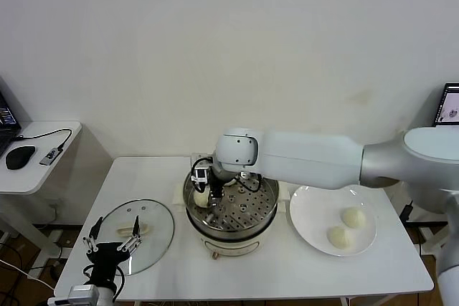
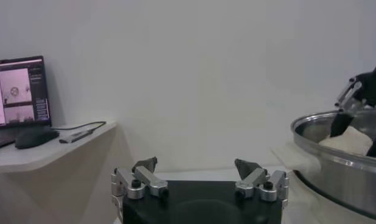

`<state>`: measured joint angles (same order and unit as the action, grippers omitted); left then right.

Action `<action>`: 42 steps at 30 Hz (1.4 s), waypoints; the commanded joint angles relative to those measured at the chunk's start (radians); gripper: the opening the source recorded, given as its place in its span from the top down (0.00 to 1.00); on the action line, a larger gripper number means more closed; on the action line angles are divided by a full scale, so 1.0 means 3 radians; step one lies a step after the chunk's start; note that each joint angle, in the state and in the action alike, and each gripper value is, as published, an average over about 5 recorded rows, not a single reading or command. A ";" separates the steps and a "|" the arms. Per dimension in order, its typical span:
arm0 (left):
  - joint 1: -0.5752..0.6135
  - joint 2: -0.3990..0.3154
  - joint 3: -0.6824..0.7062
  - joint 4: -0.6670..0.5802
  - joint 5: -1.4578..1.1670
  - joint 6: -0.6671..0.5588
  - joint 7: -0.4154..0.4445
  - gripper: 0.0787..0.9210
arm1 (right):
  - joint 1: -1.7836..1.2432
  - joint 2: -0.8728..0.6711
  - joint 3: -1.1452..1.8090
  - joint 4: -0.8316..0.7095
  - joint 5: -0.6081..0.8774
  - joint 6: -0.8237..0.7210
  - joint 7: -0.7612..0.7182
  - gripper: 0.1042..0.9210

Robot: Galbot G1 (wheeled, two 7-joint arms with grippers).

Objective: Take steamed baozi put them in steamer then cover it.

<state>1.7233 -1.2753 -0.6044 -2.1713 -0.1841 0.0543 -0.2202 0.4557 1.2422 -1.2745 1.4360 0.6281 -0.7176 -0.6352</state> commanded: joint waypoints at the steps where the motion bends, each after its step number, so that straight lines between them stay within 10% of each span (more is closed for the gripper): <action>1: 0.0001 0.0003 0.0005 -0.0001 0.0005 0.0001 -0.0001 0.12 | 0.0044 -0.0087 0.0053 -0.0003 -0.0051 -0.0023 -0.0027 0.17; 21: -0.0008 0.0061 0.0054 -0.0019 0.0011 -0.0032 0.0000 0.12 | 0.0932 -0.2592 -0.0098 0.1168 -0.1306 0.1165 -0.1753 0.12; 42: 0.0053 0.0042 0.0030 0.0043 0.0069 -0.0084 -0.0004 0.12 | -0.2262 -0.3379 0.2069 0.0906 -0.2632 0.1674 -0.1427 0.12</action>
<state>1.7388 -1.2626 -0.5948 -2.1591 -0.1645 0.0293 -0.2216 0.1390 0.3139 -0.9209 1.7208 -0.0372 -0.2692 -1.0689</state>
